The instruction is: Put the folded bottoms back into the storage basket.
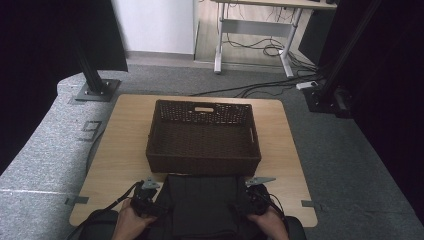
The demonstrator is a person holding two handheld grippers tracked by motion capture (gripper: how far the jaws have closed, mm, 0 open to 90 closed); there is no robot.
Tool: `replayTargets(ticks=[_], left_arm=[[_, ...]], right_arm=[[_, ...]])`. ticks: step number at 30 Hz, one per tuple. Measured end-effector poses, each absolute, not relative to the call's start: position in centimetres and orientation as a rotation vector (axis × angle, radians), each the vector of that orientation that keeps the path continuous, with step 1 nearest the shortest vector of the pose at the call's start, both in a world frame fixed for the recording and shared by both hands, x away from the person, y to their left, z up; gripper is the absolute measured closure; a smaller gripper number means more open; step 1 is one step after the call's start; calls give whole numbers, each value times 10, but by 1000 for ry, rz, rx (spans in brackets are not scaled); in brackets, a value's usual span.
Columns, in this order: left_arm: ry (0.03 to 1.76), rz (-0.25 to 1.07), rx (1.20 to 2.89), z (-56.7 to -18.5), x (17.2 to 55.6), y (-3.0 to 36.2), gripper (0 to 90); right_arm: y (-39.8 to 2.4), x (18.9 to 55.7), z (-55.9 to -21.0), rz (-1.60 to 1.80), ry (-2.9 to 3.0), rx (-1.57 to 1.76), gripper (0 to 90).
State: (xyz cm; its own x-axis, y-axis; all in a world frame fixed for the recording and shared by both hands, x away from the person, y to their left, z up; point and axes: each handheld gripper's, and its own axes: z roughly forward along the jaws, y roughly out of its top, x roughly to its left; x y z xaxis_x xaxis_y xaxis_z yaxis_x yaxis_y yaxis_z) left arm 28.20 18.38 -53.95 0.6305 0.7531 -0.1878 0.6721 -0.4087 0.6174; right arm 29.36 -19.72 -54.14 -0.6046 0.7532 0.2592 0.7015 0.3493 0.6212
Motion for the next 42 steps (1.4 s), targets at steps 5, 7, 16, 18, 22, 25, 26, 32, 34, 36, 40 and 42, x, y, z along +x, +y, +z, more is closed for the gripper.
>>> replayTargets(ticks=[5, 7, 16, 18, 22, 25, 26, 32, 34, 36, 40, 42], left_arm=[[1080, -46, 2117, -536, 288, 187, 11], [1077, -73, 2095, -537, 289, 184, 9], [1045, -17, 2131, -538, 285, 169, 39], [1017, 12, 2147, -538, 282, 163, 101], [996, 13, 2159, -537, 280, 160, 201], [993, 26, 2161, -538, 279, 159, 195], [994, 29, 2157, -538, 278, 158, 195], [991, 15, 2176, -536, 277, 151, 328], [997, -21, 2170, -535, 279, 152, 428], [1000, -55, 2160, -534, 280, 153, 527], [993, -48, 2146, -531, 280, 153, 624], [982, -40, 2137, -530, 280, 154, 636]], right_arm=[[-187, 293, -540, 1143, 2587, 1316, 50], [-184, 294, -539, 1155, 2611, 1310, 63], [-179, 294, -537, 1146, 2632, 1301, 166], [-178, 294, -536, 1149, 2645, 1293, 240], [-177, 294, -536, 1173, 2665, 1293, 334], [-178, 295, -536, 1188, 2670, 1311, 325], [-178, 296, -536, 1194, 2671, 1316, 317], [-164, 296, -535, 1151, 2679, 1307, 489], [-161, 298, -534, 1133, 2697, 1321, 581], [-162, 299, -535, 1151, 2708, 1338, 617], [-165, 296, -534, 1204, 2675, 1329, 664], [-166, 295, -533, 1223, 2660, 1318, 673]])
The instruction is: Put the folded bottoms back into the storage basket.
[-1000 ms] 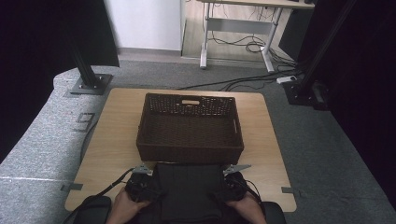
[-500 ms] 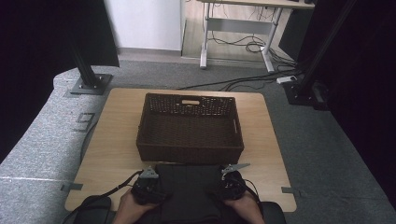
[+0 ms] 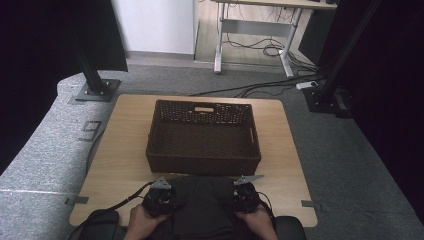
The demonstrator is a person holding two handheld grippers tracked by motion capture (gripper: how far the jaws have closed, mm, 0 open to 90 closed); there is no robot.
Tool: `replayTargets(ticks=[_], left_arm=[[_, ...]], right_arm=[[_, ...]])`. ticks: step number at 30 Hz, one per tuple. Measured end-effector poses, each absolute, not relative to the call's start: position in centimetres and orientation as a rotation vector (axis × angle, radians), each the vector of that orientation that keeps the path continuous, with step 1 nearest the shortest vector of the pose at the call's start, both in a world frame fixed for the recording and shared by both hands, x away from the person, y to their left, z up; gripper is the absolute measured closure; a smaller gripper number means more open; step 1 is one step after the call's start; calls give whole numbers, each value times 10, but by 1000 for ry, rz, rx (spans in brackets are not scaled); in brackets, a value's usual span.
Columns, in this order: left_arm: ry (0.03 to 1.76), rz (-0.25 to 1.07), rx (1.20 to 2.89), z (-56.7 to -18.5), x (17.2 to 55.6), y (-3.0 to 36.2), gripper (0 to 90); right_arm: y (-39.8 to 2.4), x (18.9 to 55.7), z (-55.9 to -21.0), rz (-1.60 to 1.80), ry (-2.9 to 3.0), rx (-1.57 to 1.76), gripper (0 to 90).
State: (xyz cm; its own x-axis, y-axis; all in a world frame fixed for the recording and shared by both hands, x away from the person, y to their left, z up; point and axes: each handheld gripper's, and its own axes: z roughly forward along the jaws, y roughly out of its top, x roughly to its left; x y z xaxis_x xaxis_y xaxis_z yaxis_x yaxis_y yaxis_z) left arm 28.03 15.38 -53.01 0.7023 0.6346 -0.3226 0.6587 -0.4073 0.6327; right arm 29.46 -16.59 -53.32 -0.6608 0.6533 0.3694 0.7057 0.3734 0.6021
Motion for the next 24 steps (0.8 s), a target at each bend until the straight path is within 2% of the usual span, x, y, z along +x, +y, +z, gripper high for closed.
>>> replayTargets(ticks=[11, 24], left_arm=[[931, -72, 2064, -511, 286, 162, 654], [861, -42, 2031, -482, 287, 161, 659]], right_arm=[[-173, 291, -520, -1287, -2493, -1250, 686], [-175, 286, -489, -1401, -2535, -1209, 688]])
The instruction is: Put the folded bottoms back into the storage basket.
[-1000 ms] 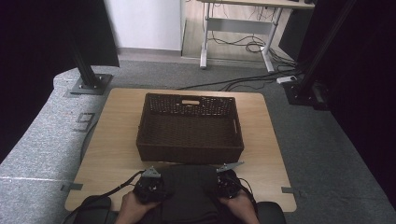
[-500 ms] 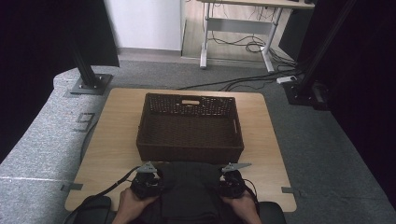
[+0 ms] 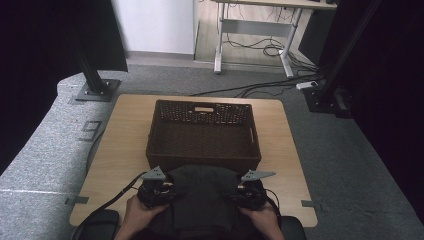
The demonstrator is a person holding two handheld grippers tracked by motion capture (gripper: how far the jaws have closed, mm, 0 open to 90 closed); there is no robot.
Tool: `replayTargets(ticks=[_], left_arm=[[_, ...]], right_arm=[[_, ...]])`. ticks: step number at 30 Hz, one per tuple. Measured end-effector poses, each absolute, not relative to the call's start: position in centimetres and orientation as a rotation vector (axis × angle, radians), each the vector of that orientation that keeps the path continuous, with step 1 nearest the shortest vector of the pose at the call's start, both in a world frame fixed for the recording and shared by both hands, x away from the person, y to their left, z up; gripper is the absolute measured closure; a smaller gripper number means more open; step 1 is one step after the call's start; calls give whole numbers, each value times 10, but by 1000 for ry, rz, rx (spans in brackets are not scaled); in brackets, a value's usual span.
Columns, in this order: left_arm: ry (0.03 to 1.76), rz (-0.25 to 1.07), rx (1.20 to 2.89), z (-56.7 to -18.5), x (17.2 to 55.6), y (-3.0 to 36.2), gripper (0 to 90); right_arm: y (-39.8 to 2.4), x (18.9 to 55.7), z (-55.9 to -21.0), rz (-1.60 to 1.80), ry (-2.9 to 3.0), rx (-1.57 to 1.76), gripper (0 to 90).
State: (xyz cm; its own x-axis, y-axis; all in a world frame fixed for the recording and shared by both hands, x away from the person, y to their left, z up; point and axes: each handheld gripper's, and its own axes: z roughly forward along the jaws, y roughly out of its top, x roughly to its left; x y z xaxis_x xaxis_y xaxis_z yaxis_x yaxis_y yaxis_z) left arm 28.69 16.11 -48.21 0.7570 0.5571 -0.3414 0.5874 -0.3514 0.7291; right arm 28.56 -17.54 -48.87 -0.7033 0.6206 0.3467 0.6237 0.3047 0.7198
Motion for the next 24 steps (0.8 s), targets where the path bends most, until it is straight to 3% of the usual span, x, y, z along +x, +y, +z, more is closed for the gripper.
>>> replayTargets(ticks=[24], left_arm=[[776, -18, 1965, -426, 300, 163, 663]], right_arm=[[-181, 292, -434, -1559, -2549, -1151, 692]])
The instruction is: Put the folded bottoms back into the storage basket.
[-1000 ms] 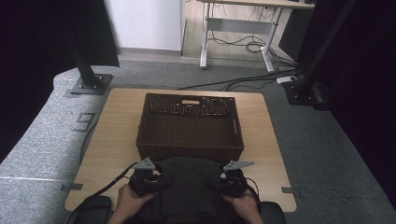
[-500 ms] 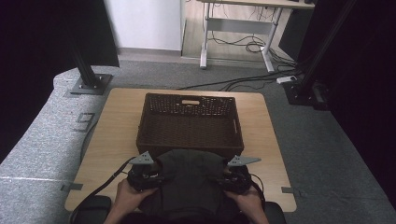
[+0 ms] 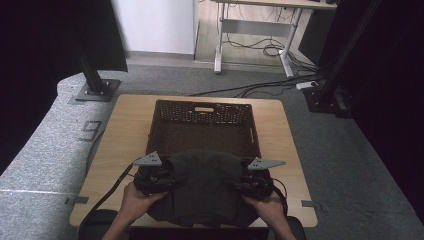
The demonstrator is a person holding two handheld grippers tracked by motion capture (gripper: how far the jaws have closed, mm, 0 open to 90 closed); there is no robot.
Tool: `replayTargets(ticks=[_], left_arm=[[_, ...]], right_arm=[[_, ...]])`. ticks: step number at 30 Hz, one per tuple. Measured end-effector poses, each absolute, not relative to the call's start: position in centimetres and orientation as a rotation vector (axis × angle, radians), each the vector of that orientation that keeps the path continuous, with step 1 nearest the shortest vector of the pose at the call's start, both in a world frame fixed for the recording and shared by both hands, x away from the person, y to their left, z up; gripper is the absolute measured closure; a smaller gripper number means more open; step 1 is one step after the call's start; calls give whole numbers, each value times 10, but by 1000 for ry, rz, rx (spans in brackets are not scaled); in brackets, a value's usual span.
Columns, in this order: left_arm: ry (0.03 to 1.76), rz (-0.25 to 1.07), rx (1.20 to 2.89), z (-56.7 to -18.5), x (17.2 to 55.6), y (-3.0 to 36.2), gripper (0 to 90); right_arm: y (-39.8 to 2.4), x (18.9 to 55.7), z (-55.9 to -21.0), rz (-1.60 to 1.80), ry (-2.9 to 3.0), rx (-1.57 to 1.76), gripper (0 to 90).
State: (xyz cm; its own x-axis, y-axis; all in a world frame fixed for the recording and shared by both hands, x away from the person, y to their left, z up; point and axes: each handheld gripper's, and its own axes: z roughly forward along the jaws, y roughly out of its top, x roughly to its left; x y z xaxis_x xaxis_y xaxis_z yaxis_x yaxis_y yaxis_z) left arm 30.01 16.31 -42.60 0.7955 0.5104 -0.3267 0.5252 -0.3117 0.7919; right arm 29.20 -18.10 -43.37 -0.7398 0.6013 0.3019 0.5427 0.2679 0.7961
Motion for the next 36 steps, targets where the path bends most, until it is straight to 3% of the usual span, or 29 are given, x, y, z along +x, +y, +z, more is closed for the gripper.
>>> replayTargets(ticks=[36], left_arm=[[727, 72, 1891, -345, 362, 169, 664]], right_arm=[[-179, 356, -351, 1539, 2351, 1018, 691]])
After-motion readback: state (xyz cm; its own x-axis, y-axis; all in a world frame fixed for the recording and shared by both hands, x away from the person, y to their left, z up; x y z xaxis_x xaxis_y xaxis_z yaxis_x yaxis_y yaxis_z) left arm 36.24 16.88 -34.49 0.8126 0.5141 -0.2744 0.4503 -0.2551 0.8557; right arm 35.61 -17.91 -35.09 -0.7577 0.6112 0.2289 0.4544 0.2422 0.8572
